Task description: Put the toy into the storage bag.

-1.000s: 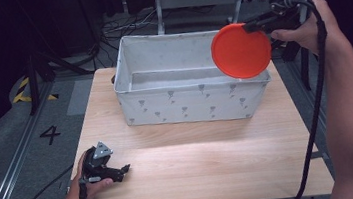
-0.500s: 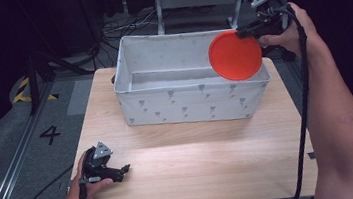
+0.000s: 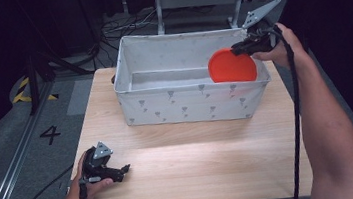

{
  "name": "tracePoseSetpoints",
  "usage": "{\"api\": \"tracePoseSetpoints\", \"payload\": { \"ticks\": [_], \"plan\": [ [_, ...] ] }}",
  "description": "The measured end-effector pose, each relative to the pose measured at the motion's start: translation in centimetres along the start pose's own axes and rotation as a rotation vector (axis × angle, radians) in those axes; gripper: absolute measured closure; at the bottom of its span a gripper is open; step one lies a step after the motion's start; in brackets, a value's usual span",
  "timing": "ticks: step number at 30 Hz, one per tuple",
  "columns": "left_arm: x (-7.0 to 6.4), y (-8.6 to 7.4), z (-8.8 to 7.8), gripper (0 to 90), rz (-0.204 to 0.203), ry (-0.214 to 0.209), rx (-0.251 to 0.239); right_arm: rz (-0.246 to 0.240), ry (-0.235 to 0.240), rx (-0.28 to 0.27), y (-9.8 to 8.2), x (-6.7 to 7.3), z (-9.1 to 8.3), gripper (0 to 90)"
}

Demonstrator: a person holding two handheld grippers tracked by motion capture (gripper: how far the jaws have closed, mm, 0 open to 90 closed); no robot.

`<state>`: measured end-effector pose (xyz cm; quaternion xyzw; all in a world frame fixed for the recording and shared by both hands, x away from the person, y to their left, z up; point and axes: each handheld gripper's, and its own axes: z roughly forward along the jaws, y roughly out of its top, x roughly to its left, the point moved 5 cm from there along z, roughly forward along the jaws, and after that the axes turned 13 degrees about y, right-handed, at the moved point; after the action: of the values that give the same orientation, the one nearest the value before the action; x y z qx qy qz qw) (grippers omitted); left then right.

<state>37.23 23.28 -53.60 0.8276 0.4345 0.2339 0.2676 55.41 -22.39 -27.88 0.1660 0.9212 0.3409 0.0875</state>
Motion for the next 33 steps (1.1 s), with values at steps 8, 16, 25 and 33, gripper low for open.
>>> {"api": "tracePoseSetpoints", "payload": {
  "ticks": [8, 16, 25, 33],
  "plan": [
    [0.0, 0.0, 0.0, 0.5, 0.0, 0.0, 0.0, -0.023, 0.067, 0.086, -1.6, 0.4, 2.6, 82.2],
    [0.0, 0.0, 0.0, 0.5, 0.0, 0.0, 0.0, -0.05, 0.122, 0.17, -2.9, 1.1, 3.7, 81.8],
    [0.0, 0.0, 0.0, 0.5, 0.0, 0.0, 0.0, -0.134, 0.192, 0.321, -3.0, 2.2, 4.7, 81.1],
    [0.0, 0.0, 0.0, 0.5, 0.0, 0.0, 0.0, -0.107, 0.211, 0.402, -3.1, 1.9, 5.7, 81.0]
  ]
}}
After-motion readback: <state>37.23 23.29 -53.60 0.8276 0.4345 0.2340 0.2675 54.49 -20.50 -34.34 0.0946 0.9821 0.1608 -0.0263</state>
